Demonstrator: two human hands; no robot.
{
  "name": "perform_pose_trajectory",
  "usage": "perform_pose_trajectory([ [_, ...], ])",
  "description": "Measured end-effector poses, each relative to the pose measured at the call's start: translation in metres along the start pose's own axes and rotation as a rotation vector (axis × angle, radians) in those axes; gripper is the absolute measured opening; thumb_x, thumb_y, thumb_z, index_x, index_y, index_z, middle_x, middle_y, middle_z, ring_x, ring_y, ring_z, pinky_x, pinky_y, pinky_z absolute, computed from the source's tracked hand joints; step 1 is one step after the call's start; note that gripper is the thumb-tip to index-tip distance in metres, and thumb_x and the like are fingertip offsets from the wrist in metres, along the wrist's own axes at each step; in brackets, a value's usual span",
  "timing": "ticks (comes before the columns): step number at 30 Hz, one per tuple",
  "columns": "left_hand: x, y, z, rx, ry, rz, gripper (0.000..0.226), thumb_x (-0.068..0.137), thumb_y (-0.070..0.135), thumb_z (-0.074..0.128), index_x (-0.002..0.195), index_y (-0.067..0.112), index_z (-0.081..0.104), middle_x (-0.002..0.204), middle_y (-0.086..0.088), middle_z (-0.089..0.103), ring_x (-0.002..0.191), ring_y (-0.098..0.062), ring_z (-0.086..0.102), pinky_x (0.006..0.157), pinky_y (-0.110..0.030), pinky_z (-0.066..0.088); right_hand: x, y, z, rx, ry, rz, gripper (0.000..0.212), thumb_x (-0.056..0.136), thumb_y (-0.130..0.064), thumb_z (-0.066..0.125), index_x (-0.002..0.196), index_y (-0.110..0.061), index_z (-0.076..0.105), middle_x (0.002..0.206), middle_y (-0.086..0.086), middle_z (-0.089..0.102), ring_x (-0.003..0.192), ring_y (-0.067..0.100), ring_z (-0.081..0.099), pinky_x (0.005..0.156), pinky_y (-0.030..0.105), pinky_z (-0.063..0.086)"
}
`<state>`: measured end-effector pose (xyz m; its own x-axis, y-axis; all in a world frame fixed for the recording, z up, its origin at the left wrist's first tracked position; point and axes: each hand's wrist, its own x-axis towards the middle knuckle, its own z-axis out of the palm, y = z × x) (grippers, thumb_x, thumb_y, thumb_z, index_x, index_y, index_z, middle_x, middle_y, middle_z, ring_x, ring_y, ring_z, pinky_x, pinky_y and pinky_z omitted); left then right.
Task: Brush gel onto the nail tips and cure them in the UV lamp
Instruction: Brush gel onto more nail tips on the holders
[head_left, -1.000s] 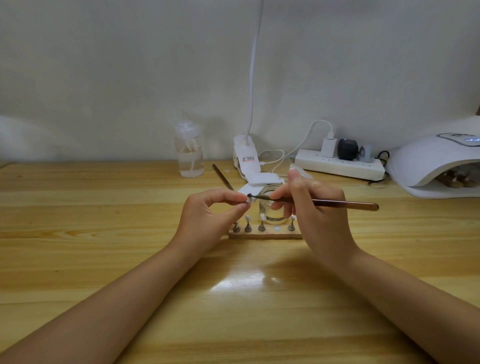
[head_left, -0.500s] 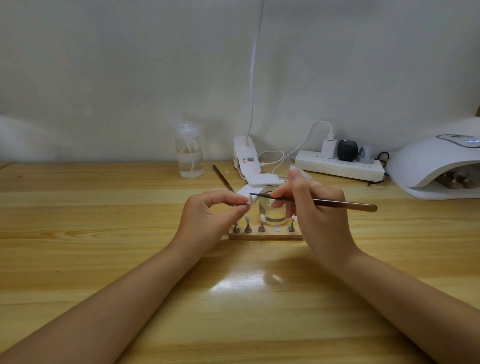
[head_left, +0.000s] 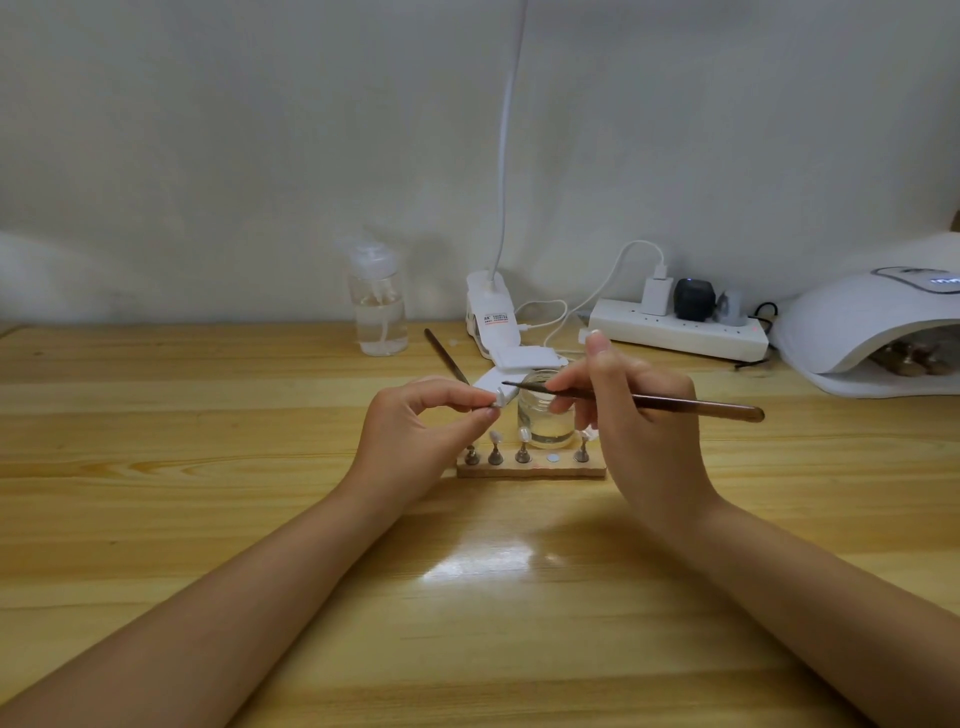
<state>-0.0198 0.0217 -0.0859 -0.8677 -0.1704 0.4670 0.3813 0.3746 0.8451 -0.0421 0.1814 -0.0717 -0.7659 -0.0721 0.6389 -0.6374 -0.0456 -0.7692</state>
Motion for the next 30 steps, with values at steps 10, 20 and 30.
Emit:
perform_pose_trajectory([
  [10, 0.0005, -0.0008, 0.0002, -0.005, 0.0, -0.002, 0.021, 0.072, 0.007, 0.074, 0.073, 0.027, 0.071, 0.075, 0.01, 0.069, 0.077, -0.002, 0.062, 0.069, -0.008, 0.045, -0.0018, -0.0015, 0.0015, -0.013, -0.037, 0.032, 0.041, 0.084, -0.038, 0.044, 0.061, -0.014, 0.068, 0.05, 0.0, 0.062, 0.048, 0.005, 0.057, 0.052, 0.013, 0.043],
  [20, -0.0004, 0.0016, 0.0002, -0.003, -0.003, -0.024, 0.017, 0.073, 0.009, 0.073, 0.074, 0.025, 0.071, 0.078, 0.006, 0.069, 0.077, 0.001, 0.062, 0.067, -0.005, 0.044, 0.0001, -0.0002, 0.0008, -0.037, -0.021, 0.004, 0.035, 0.084, -0.035, 0.045, 0.068, -0.015, 0.068, 0.057, -0.003, 0.064, 0.053, 0.0, 0.058, 0.055, 0.011, 0.042],
  [30, -0.0006, 0.0015, 0.0003, 0.002, 0.001, -0.032, 0.02, 0.073, 0.008, 0.073, 0.072, 0.028, 0.07, 0.076, 0.008, 0.069, 0.076, 0.002, 0.061, 0.068, -0.005, 0.044, -0.0017, -0.002, 0.0013, 0.013, -0.024, 0.005, 0.038, 0.083, -0.033, 0.047, 0.062, -0.009, 0.068, 0.049, -0.002, 0.061, 0.045, 0.002, 0.055, 0.052, 0.009, 0.041],
])
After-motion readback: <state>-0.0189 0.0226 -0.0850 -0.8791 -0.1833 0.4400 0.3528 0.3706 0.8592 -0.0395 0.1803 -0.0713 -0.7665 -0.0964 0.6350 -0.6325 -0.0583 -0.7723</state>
